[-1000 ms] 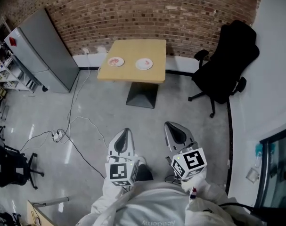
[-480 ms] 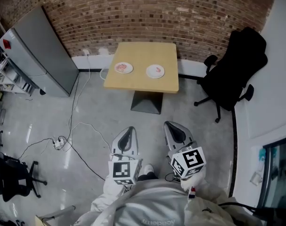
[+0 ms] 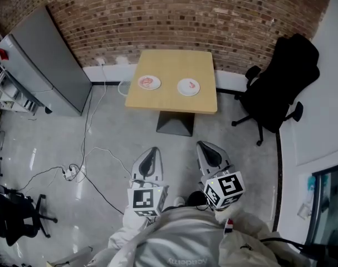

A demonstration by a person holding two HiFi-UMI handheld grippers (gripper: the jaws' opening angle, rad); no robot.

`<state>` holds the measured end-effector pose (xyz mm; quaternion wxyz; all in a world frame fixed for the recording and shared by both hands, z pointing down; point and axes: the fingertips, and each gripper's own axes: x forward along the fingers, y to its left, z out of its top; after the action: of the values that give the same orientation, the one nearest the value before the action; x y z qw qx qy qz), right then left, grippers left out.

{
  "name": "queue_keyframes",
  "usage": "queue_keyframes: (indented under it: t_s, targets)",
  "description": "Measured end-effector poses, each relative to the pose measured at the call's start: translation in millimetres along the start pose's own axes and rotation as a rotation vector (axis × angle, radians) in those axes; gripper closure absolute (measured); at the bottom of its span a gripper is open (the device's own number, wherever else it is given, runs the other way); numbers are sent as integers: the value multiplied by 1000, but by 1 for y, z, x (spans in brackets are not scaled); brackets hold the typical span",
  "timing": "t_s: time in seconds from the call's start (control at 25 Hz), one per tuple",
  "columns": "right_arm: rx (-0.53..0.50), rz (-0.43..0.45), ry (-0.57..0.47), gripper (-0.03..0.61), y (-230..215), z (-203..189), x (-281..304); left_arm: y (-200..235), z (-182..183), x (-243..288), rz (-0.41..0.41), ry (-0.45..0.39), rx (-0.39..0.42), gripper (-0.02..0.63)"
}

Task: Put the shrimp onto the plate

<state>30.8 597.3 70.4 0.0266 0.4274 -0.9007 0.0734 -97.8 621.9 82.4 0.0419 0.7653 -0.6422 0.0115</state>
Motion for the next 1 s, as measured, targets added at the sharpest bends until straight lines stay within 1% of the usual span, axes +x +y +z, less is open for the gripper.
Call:
queue_keyframes:
  t_s: [0.24, 0.48, 0.76, 1.0]
  targets:
    - [-6, -8, -19, 554, -10, 7, 25, 17, 2, 23, 5, -7, 4, 601]
    - [13, -23, -28, 554, -40, 6, 54, 26, 0, 61, 8, 3, 29, 602]
    - [52, -23, -27, 555, -84, 4, 119, 46, -3, 134, 6, 37, 70, 602]
    - [66, -23, -9, 555, -137, 13, 184, 58, 3, 214, 5, 51, 74, 602]
